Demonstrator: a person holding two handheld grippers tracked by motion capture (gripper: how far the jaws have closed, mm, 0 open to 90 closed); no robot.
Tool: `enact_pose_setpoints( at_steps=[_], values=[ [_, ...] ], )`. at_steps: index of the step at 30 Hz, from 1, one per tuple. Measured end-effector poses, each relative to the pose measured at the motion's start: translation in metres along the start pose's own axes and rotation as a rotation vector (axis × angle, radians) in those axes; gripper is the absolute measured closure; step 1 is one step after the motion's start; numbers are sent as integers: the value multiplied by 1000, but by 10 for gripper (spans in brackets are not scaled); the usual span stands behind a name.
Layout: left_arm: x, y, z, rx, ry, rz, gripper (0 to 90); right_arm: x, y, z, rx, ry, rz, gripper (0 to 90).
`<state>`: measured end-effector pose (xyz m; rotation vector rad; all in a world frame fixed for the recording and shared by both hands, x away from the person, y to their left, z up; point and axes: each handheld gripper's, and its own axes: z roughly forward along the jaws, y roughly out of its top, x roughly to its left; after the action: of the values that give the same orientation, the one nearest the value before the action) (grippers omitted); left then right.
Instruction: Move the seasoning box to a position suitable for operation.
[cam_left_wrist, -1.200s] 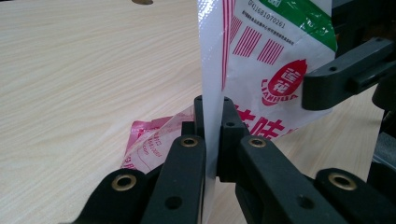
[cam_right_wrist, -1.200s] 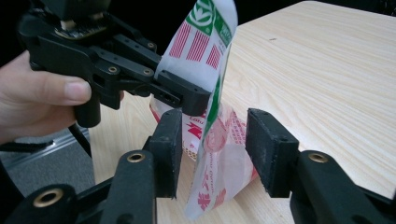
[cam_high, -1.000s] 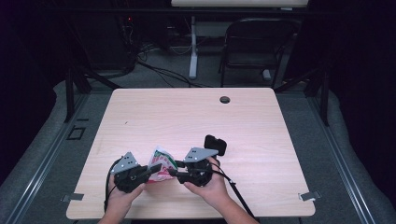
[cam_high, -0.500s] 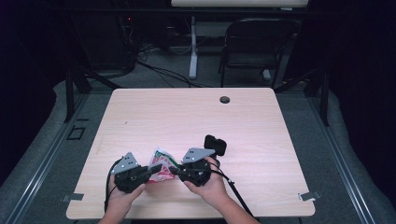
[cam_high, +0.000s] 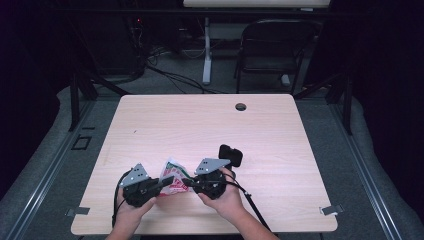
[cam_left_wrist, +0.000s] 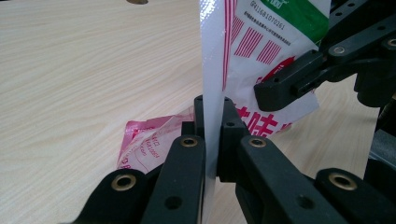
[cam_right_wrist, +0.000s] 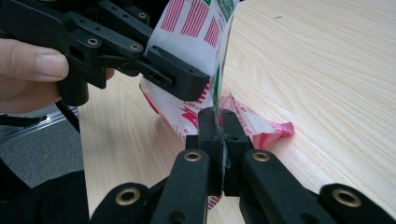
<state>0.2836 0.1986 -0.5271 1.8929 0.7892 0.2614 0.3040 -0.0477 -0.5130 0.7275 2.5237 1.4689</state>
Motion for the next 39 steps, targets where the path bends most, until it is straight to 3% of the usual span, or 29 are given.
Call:
enact_pose_setpoints(
  at_steps=[11, 15, 16, 19, 20, 21, 22, 28, 34, 36, 39],
  values=[
    [-1, -1, -1, -17, 13, 6, 896, -2, 3, 0, 5, 0, 3, 900],
    [0, 0, -3, -12, 12, 14, 899, -2, 4, 0, -5, -11, 14, 900],
    [-1, 0, -2, -30, 32, 15, 899, -3, 5, 0, -12, -21, 21, 900],
    [-1, 1, -4, -23, 18, 17, 899, -4, 6, 0, -26, -29, 31, 900],
    [-3, 1, -4, -37, 40, 18, 899, -4, 7, 0, -29, -30, 31, 900],
    [-2, 2, -6, -24, 26, 29, 898, -4, 8, 1, -35, -33, 36, 900],
    [-3, 2, -5, -40, 48, 26, 898, -5, 8, 0, -33, -35, 30, 900],
    [0, 2, -7, -49, 44, 12, 879, -6, 13, 4, -58, -38, 30, 900],
    [3, 1, -8, -71, 52, -7, 794, -5, 14, 4, -73, -33, 31, 900],
    [3, 1, -8, -67, 56, 4, 766, -5, 14, 2, -79, -32, 28, 900],
    [5, -1, -6, -58, 31, 10, 710, -6, 15, -1, -86, -30, 29, 900]
  ],
)
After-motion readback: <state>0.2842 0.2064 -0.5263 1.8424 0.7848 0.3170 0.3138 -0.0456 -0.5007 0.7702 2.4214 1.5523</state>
